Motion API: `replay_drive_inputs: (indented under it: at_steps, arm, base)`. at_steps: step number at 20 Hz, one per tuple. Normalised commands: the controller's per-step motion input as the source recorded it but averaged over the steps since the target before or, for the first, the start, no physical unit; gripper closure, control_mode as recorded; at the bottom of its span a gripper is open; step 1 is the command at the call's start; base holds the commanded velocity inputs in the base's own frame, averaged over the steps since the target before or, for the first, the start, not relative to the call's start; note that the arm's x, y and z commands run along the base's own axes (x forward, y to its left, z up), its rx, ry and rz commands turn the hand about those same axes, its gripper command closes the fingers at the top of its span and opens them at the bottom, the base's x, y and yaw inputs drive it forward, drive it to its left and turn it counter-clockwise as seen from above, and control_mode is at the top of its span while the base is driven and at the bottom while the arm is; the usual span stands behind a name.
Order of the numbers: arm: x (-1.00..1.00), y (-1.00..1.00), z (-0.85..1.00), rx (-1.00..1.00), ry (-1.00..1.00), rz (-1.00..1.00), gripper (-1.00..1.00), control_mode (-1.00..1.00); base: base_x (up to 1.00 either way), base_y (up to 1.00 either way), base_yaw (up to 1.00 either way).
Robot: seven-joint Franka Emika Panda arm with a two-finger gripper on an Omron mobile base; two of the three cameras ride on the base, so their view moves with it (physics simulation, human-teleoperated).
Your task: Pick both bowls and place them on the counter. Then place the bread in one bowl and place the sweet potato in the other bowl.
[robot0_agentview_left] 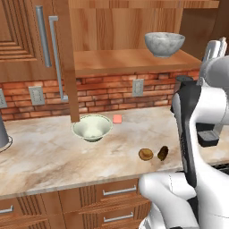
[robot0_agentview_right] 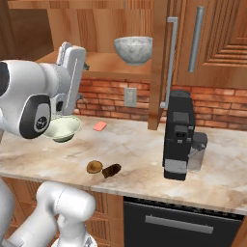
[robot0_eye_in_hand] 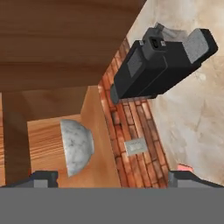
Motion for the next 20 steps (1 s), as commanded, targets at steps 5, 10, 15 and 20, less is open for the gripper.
replay_drive_inputs:
  at_steps: [5, 10, 15, 20]
  arm:
    - [0.18, 0.00, 0.43, -0.09, -0.13, -0.14, -1.00, -1.00]
    - [0.14, 0.00, 0.43, -0.03, 0.00, -0.10, -1.00, -1.00]
    - [0.07, 0.02, 0.30, 0.00, 0.06, -0.06, -1.00, -1.00]
    - [0.15, 0.03, 0.08, 0.00, 0.14, -0.07, -1.00, -1.00]
  base:
    - [0.00, 0.00, 0.00]
    - [0.00, 0.00, 0.00]
    - [0.00, 0.00, 0.00]
    - [0.00, 0.00, 0.00]
